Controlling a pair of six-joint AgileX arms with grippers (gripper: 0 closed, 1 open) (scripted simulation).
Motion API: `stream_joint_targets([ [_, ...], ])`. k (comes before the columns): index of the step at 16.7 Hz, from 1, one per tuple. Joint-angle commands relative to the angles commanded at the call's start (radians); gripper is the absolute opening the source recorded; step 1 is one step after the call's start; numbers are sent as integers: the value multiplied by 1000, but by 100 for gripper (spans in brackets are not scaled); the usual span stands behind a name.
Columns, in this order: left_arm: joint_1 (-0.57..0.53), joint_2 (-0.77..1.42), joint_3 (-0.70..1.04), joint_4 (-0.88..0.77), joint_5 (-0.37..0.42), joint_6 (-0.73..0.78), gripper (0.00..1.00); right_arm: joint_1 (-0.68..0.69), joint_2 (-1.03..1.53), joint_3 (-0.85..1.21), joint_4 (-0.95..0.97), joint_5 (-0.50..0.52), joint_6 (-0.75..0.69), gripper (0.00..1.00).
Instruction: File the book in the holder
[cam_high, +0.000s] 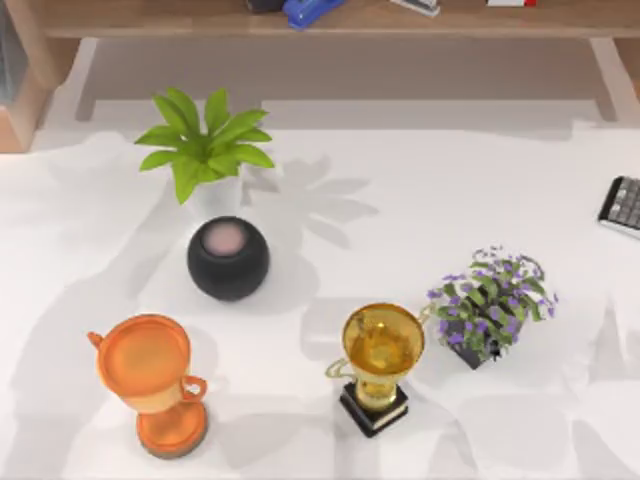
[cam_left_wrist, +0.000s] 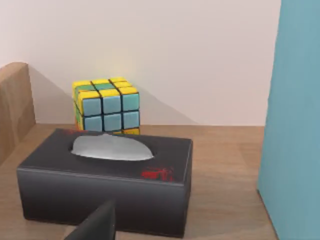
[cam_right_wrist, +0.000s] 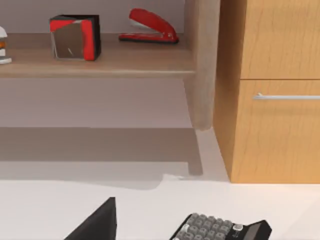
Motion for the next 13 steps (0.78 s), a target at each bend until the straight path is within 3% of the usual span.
stream_joint_targets([
  [5, -71, 249, 275, -14, -64, 1, 100, 0, 0, 0, 0, 0, 0, 100],
  [13, -77, 285, 312, -17, -71, 1, 100, 0, 0, 0, 0, 0, 0, 100],
])
